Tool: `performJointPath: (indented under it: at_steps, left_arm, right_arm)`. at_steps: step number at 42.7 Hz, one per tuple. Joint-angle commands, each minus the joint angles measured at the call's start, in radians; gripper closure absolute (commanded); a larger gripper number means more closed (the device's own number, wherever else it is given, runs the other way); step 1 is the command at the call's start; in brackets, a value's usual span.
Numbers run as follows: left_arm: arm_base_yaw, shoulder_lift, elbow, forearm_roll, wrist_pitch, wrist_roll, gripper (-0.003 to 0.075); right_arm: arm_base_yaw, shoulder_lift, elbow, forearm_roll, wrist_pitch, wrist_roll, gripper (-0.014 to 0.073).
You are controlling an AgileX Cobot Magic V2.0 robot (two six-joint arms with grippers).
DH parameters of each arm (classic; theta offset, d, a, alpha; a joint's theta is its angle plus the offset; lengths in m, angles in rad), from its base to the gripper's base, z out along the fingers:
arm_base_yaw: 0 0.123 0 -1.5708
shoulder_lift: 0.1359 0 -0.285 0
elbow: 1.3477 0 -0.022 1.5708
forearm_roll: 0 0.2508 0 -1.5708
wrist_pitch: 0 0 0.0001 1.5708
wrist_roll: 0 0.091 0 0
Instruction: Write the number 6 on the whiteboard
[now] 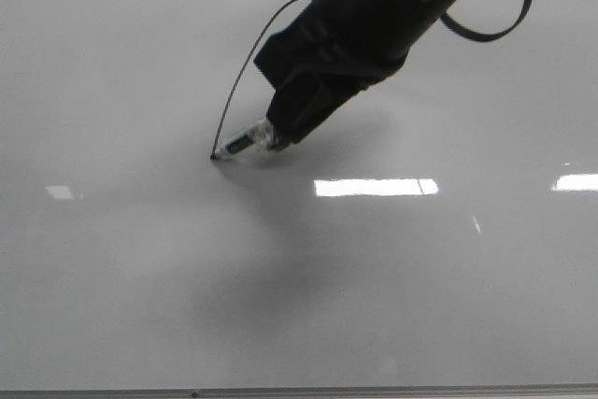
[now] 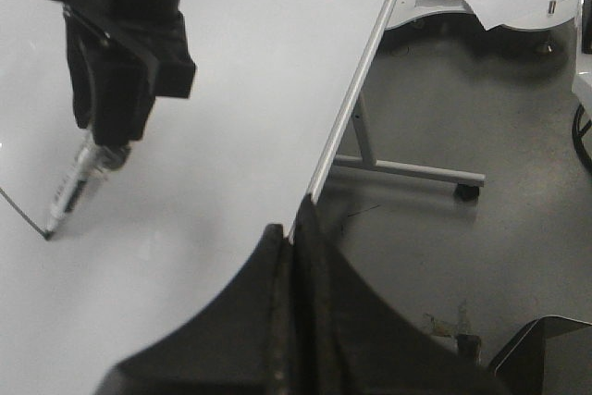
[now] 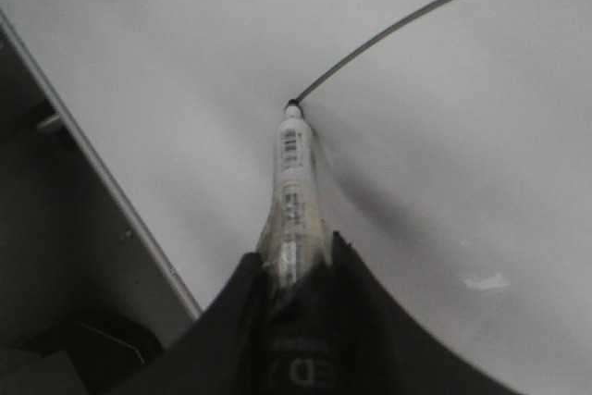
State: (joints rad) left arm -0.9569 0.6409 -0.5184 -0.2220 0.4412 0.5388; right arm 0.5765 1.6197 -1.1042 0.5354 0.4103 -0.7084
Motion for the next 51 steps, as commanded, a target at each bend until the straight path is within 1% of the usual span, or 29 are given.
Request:
performJointPath:
  at_steps: [1, 6, 10, 14, 18, 22, 25, 31, 33, 35, 39, 41, 44, 49, 50, 51]
  left_arm:
    - [0.0, -0.004, -0.028, -0.018, -0.08, -0.011, 0.0741]
    - [0.0, -0.004, -0.028, -0.016, -0.08, -0.011, 0.0741]
    - [0.0, -0.004, -0.028, -0.016, -0.08, -0.011, 0.0741]
    - [0.0, -0.004, -0.028, -0.016, -0.08, -0.011, 0.0741]
    - [0.0, -0.004, -0.028, -0.016, -0.08, -0.011, 0.0741]
    - [0.0, -0.004, -0.028, -0.016, -0.08, -0.011, 0.0741]
    - [0.0, -0.004, -0.028, -0.016, -0.08, -0.011, 0.0741]
    - [0.0, -0.004, -0.028, -0.016, -0.089, -0.011, 0.0741]
    - [0.0, -0.004, -0.028, -0.014, -0.096, -0.011, 0.0741]
    - [0.0, 0.002, -0.033, -0.001, -0.096, -0.011, 0.074]
    - [0.0, 0.053, -0.062, 0.063, -0.063, -0.011, 0.073]
    - [0.0, 0.093, -0.09, 0.094, -0.048, -0.011, 0.0692]
    - [0.0, 0.165, -0.129, 0.119, -0.031, -0.004, 0.057]
    - [0.0, 0.277, -0.204, 0.13, -0.021, -0.002, 0.0287]
    - [0.0, 0.301, -0.218, 0.13, -0.021, 0.0, 0.0238]
    - [0.0, 0.318, -0.229, 0.131, -0.021, 0.0, 0.021]
  right_arm:
    - [-0.01, -0.053, 0.001, 0.006, -0.066, -0.008, 0.0653]
    - [-0.061, -0.118, 0.046, 0.006, -0.094, -0.008, 0.0653]
    - [-0.095, -0.159, 0.05, 0.006, -0.118, -0.008, 0.0653]
    - [-0.095, -0.164, 0.018, 0.006, -0.143, -0.008, 0.0653]
    - [-0.057, -0.115, -0.036, 0.006, -0.117, -0.008, 0.0653]
    - [-0.004, -0.046, -0.082, -0.005, -0.011, -0.009, 0.0653]
    - [0.03, -0.058, -0.074, -0.029, 0.064, -0.009, 0.0653]
    - [0.062, -0.216, 0.021, -0.084, 0.079, -0.014, 0.0653]
    - [0.062, -0.267, 0.044, -0.116, 0.122, -0.033, 0.0653]
    - [0.062, -0.311, 0.058, -0.147, 0.196, -0.065, 0.0653]
    - [0.062, -0.362, 0.062, -0.157, 0.321, -0.1, 0.0653]
    - [0.064, -0.382, 0.062, -0.157, 0.35, -0.107, 0.0653]
    - [0.081, -0.414, 0.062, -0.157, 0.363, -0.108, 0.0653]
    - [0.125, -0.458, 0.062, -0.159, 0.371, -0.116, 0.0653]
    - [0.133, -0.465, 0.062, -0.159, 0.371, -0.116, 0.0653]
    - [0.144, -0.471, 0.062, -0.158, 0.37, -0.116, 0.0653]
